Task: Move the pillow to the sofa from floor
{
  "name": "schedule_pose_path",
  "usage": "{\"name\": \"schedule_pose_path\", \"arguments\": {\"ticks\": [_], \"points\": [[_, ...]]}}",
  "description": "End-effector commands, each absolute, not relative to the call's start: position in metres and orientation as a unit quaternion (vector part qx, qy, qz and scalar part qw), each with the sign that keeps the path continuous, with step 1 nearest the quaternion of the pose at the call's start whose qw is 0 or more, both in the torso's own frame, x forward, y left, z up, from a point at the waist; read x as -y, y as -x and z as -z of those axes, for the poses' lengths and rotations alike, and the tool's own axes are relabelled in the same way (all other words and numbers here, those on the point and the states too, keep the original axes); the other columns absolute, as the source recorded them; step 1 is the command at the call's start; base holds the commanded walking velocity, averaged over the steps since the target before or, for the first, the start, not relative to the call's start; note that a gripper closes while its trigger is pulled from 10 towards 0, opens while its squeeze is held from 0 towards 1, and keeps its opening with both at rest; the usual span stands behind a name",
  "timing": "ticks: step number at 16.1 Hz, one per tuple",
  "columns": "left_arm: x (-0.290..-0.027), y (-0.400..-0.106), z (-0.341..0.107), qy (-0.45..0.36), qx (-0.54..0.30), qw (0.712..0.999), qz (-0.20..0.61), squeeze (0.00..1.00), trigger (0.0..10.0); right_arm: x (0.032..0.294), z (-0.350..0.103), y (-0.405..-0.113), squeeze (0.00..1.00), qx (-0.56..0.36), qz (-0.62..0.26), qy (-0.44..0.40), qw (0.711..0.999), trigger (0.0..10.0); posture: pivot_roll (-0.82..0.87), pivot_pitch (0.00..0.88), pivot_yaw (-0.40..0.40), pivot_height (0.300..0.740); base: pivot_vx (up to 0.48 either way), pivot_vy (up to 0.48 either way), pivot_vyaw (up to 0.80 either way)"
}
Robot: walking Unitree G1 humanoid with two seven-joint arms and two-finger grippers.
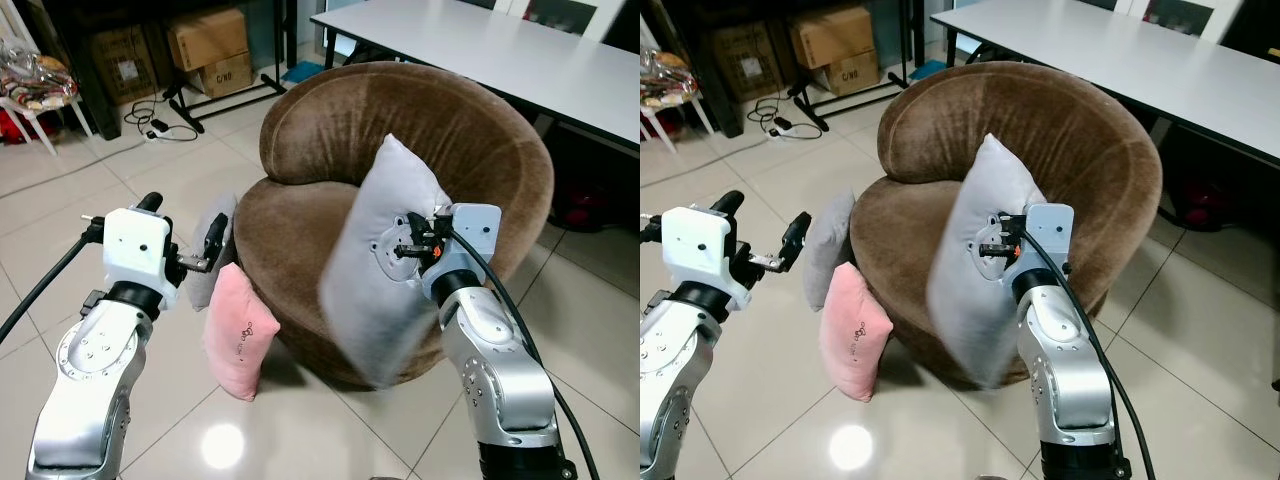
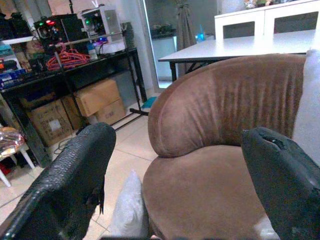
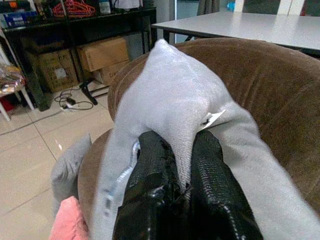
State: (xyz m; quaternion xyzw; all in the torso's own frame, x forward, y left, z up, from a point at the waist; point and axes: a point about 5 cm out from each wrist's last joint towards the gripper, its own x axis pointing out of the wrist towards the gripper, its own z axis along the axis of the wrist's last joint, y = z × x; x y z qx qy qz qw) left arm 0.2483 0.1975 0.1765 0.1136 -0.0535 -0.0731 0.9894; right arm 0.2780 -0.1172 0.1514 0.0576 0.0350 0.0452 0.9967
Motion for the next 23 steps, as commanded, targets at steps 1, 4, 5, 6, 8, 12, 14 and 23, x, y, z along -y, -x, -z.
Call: {"name": "schedule_pose_path", "arguments": {"ticks": [1, 4, 5, 6, 8, 12, 14, 23], "points": [[-0.1976, -0.2486, -0.1755, -0.118, 0.049, 0.989, 0.072, 0.0, 10.0, 0.1138, -0.1642, -0.2804, 0.0, -0.004, -0.049, -0.055, 0.997, 10.0, 0.04, 0.0, -0.013, 0.74, 0.3, 0.0, 0.0], [-0.1981, -0.2489, -0.1754, -0.119, 0.049, 0.989, 0.07, 0.0, 10.0, 0.1141, -0.1644, -0.2814, 0.0, -0.005, -0.049, -0.057, 0.997, 10.0, 0.04, 0.0, -0.013, 0.74, 0.3, 0.0, 0.0], [-0.1981, -0.2489, -0.1753, -0.119, 0.049, 0.989, 0.07, 0.0, 10.0, 0.1141, -0.1642, -0.2814, 0.0, -0.006, -0.049, -0.06, 0.997, 10.0, 0.04, 0.0, -0.013, 0.74, 0.296, 0.0, -0.8], [-0.1982, -0.249, -0.1752, -0.12, 0.048, 0.989, 0.071, 0.0, 10.0, 0.114, -0.164, -0.2814, 0.0, -0.007, -0.052, -0.062, 0.997, 10.0, 0.04, 0.0, -0.013, 0.74, 0.296, 0.0, -0.8], [-0.1983, -0.2493, -0.175, -0.12, 0.048, 0.989, 0.072, 0.0, 10.0, 0.113, -0.1643, -0.2812, 0.0, -0.006, -0.059, -0.064, 0.996, 10.0, 0.04, 0.0, -0.013, 0.74, 0.3, 0.0, 0.0], [-0.1986, -0.2496, -0.1748, -0.12, 0.048, 0.989, 0.073, 0.0, 10.0, 0.1126, -0.1638, -0.2809, 0.0, -0.008, -0.061, -0.063, 0.996, 10.0, 0.04, 0.0, -0.013, 0.74, 0.302, 0.0, 0.0], [-0.1987, -0.2501, -0.1747, -0.12, 0.048, 0.989, 0.072, 0.0, 10.0, 0.1128, -0.1634, -0.2812, 0.0, -0.009, -0.061, -0.061, 0.996, 10.0, 0.04, 0.0, -0.013, 0.74, 0.302, 0.0, 0.0], [-0.1989, -0.2505, -0.175, -0.124, 0.048, 0.988, 0.078, 0.0, 10.0, 0.1121, -0.1635, -0.2818, 0.0, -0.006, -0.065, -0.065, 0.996, 10.0, 0.04, 0.0, -0.01, 0.74, 0.301, 0.0, -0.41]]}}
